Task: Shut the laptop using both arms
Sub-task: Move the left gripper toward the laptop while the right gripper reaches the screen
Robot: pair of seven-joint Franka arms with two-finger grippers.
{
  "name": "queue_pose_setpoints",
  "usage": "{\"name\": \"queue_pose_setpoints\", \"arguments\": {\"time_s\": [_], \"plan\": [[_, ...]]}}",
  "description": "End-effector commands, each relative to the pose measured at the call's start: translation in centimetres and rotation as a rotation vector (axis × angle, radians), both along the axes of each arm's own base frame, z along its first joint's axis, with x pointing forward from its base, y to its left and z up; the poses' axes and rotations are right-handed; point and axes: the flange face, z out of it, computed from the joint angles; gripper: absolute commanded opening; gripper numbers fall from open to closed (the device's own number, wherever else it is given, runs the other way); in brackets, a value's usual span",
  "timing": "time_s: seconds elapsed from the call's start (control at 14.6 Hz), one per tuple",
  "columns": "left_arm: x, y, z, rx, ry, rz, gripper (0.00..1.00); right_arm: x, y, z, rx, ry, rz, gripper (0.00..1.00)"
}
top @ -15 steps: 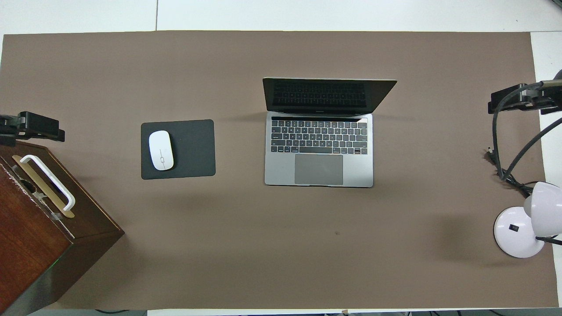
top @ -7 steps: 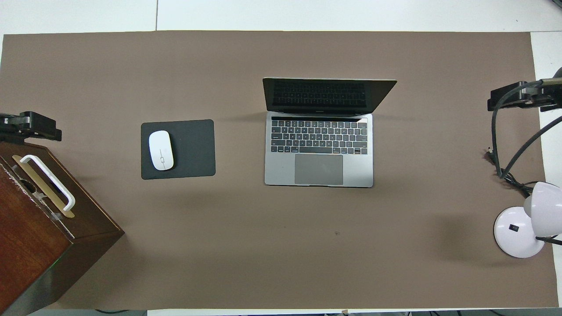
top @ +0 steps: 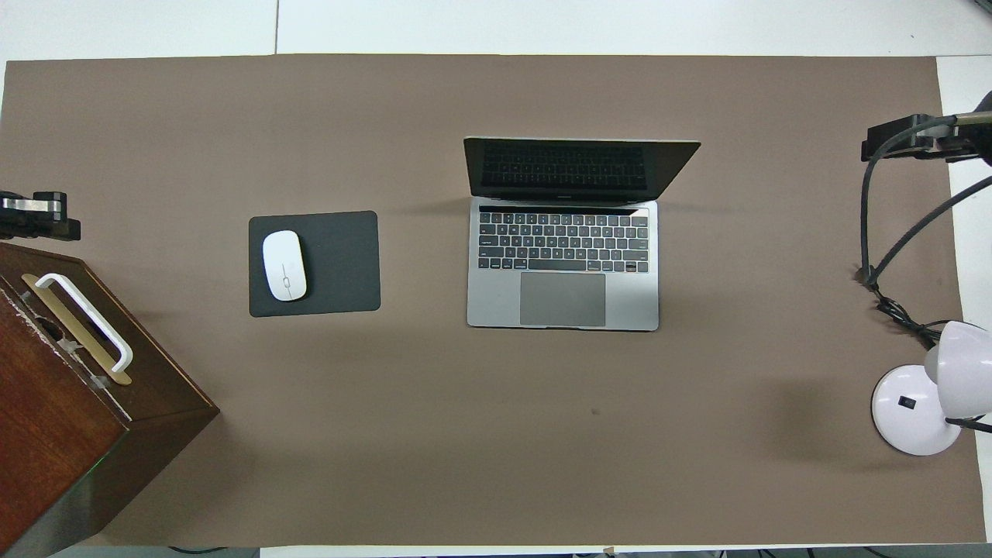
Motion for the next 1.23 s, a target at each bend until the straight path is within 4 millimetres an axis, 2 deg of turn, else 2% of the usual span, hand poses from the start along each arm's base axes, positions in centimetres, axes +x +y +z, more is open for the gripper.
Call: {"name": "queue_pose_setpoints", "arguments": {"time_s": [0.0, 0.07, 0.14, 0.34, 0.41, 0.48, 0.55, 0.68, 0.75, 0.82, 0.96, 1.16], "plan": [[0.8, 0.3, 0.2, -0.005, -0.036, 0.002, 0.00, 2.2, -0.2, -0.5, -0.003, -0.016, 0.002, 0.83], [0.8, 0.1, 0.1, -0.004, -0.034, -0.004, 0.00, 2.7, -0.2, -0.7, -0.004, -0.016, 0.002, 0.78], [0.8, -0.1, 0.2, -0.001, -0.041, -0.034, 0.00, 3.3, -0.1, -1.8, -0.007, -0.004, 0.005, 0.68], [1.1, -0.4, 0.5, 0.006, -0.076, -0.150, 0.00, 5.2, 0.7, -2.9, -0.007, -0.031, 0.023, 0.24], [1.3, -0.5, 0.4, 0.004, -0.092, -0.151, 0.00, 5.9, 0.9, -3.8, -0.005, -0.021, 0.026, 0.06], [1.5, -0.8, 0.5, -0.002, -0.107, -0.148, 0.00, 6.8, 1.3, -3.8, -0.002, -0.030, 0.031, 0.00], [1.6, -1.2, 0.5, -0.019, -0.118, -0.142, 0.00, 7.6, 2.8, -3.7, -0.002, -0.044, 0.051, 0.00], [1.7, -1.6, 0.6, -0.080, -0.126, -0.129, 0.00, 9.1, 3.3, -4.5, -0.015, -0.052, 0.053, 0.00], [1.6, -2.0, 0.4, -0.084, -0.123, -0.136, 0.00, 9.6, 3.7, -3.8, -0.018, -0.080, 0.057, 0.00], [1.5, -3.0, 0.0, -0.088, -0.121, -0.153, 0.00, 10.3, 4.6, -3.9, -0.026, -0.094, 0.067, 0.00], [1.0, -4.1, -1.1, -0.136, -0.138, -0.152, 0.00, 11.8, 6.2, -5.2, -0.040, -0.112, 0.079, 0.00], [-0.3, -7.1, -3.2, -0.201, -0.170, -0.164, 0.00, 13.4, 10.4, -5.8, -0.050, -0.186, 0.114, 0.00]]}}
